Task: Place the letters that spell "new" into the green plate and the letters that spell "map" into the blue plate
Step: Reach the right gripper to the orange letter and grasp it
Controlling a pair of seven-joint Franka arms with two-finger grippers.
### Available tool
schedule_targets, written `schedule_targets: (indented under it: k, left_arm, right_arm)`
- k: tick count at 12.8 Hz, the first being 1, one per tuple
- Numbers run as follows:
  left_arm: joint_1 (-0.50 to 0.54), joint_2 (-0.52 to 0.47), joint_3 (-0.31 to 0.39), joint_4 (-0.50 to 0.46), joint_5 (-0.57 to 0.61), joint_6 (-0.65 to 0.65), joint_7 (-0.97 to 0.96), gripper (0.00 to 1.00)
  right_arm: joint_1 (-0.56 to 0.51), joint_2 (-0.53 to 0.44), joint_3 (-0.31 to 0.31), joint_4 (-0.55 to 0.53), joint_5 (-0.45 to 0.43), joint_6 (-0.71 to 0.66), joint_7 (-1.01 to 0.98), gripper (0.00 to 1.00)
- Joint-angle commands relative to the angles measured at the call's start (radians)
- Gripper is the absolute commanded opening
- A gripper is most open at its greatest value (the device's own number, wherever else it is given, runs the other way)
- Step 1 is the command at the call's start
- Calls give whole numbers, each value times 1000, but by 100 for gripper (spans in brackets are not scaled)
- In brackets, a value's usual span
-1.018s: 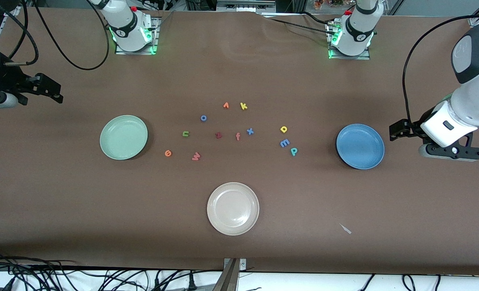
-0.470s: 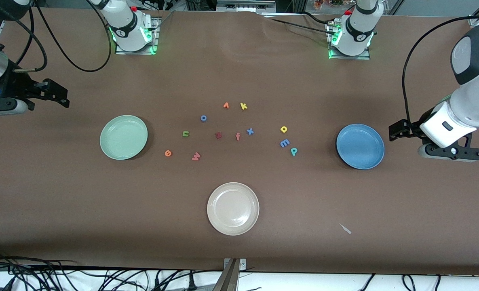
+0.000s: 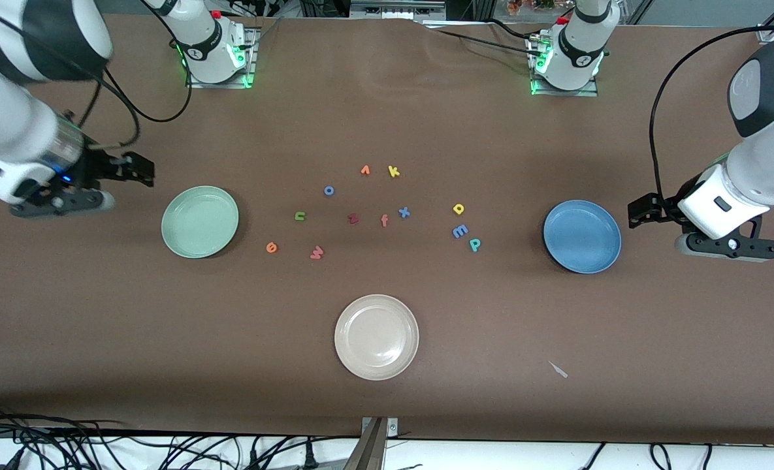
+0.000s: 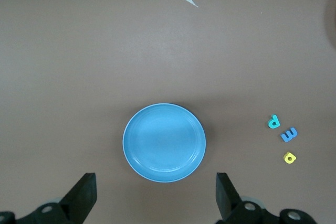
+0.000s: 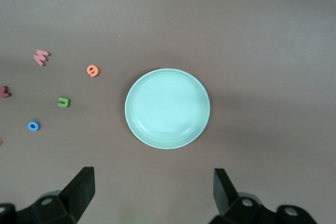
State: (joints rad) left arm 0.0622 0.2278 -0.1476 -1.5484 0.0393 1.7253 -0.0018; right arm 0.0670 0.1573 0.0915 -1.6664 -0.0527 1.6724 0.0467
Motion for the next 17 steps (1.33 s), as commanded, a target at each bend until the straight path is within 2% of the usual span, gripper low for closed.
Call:
schedule_targets:
  k: [1, 3, 5, 8, 9, 14, 17]
  left_arm:
    - [-10, 2, 5, 14, 10, -15, 17, 100]
    - [-10, 5, 5, 14, 11, -15, 17, 100]
    - [-10, 7, 5, 14, 10, -15, 17, 100]
    - [-13, 10, 5, 14, 8, -15, 16, 100]
    - [-18, 21, 5, 14, 7, -15, 13, 100]
    - [-53, 48, 0, 11, -1, -15, -1, 100]
    - [-62, 71, 0, 10, -1, -15, -7, 100]
  right_arm:
    - [50, 65, 5, -15, -27, 42, 273, 100]
    - [117, 88, 5, -56, -30, 116, 459, 100]
    - [164, 117, 5, -134, -30, 327, 718, 100]
    - [188, 244, 4, -125, -29, 420, 815, 99]
    - [204, 290, 4, -125, -32, 466, 902, 98]
    - [238, 422, 1, -125, -45, 627, 1088, 83]
    - [251, 462, -2, -127, -151, 633, 1172, 65]
